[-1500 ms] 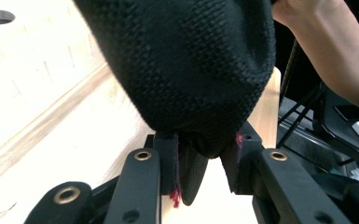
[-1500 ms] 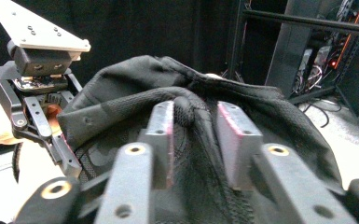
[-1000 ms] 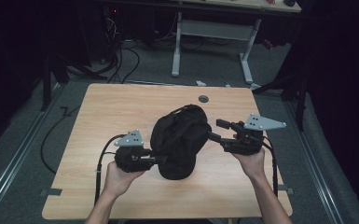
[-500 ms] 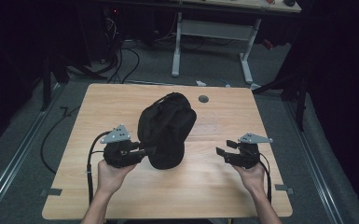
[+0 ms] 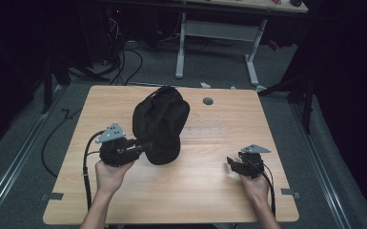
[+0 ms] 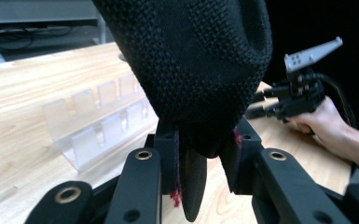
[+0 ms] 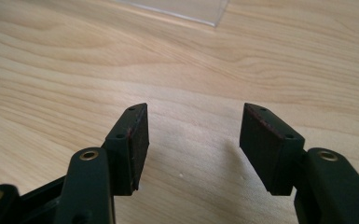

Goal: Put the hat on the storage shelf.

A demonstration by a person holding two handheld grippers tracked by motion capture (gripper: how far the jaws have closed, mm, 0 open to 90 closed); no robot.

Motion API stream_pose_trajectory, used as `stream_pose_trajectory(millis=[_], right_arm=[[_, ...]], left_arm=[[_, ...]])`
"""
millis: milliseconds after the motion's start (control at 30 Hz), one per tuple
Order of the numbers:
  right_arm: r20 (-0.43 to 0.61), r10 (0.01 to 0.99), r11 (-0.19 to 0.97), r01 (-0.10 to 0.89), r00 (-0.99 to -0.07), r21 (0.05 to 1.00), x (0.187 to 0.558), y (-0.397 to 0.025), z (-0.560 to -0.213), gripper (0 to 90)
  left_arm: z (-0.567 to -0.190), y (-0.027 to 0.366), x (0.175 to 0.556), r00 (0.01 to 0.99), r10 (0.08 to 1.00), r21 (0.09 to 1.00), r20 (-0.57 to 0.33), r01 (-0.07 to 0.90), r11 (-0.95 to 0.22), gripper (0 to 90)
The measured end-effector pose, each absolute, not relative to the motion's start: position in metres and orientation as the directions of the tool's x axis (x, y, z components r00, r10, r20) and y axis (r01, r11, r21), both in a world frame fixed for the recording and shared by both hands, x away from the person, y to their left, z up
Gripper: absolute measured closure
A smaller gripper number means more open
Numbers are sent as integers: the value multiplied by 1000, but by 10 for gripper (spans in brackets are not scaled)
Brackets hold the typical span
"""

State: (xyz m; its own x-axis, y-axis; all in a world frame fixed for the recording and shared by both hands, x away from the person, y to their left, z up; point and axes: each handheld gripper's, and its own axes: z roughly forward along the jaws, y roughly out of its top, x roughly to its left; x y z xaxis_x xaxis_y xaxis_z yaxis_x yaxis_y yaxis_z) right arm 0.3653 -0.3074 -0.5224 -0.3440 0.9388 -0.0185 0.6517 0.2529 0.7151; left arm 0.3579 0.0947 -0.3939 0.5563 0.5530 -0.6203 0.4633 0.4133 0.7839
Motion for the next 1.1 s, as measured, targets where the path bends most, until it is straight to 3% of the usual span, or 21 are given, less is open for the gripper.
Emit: stream_pose_trajectory(millis=[500,1100], right_arm=[[-18,945,236,644,-326,727,362,-310,-530,385],[-19,946,236,645,-324,727,362,-310,-531,380]], left_arm=[[-380,106,377,504,623,801,-599,373,469,706],[-371,100,404,456,723,855,-519,264,447,706]])
